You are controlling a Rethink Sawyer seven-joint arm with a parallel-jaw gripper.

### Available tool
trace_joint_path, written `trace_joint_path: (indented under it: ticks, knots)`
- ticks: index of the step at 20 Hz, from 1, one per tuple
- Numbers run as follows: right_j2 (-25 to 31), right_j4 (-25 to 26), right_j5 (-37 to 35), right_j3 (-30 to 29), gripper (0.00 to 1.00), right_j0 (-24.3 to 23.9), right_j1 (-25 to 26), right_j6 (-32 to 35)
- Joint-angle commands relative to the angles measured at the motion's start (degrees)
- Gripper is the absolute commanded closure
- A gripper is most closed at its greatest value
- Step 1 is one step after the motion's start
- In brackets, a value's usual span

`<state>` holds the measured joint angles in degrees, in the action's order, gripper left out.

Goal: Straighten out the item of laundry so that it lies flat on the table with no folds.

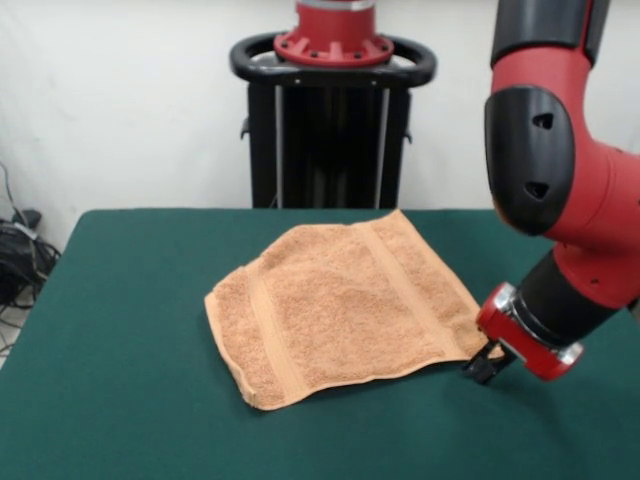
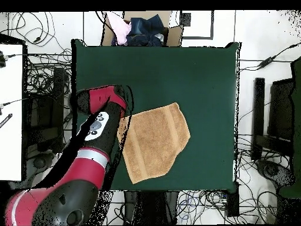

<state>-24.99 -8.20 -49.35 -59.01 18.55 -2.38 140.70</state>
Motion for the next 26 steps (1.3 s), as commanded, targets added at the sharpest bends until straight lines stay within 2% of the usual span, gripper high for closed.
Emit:
trace_joint_path:
  ticks: [1,13,14,26]
  knots:
    - [9.0,3.6,18.3,-3.5,1.00,-5.3,13.7,2.2]
    - [9.6,3.6,17.6,-3.8,1.00,-5.9,13.5,1.8]
    - [9.6,3.7,17.6,-3.7,0.00,-5.9,13.4,1.9]
    - [8.8,3.4,16.9,-2.7,0.00,-5.6,14.0,3.3]
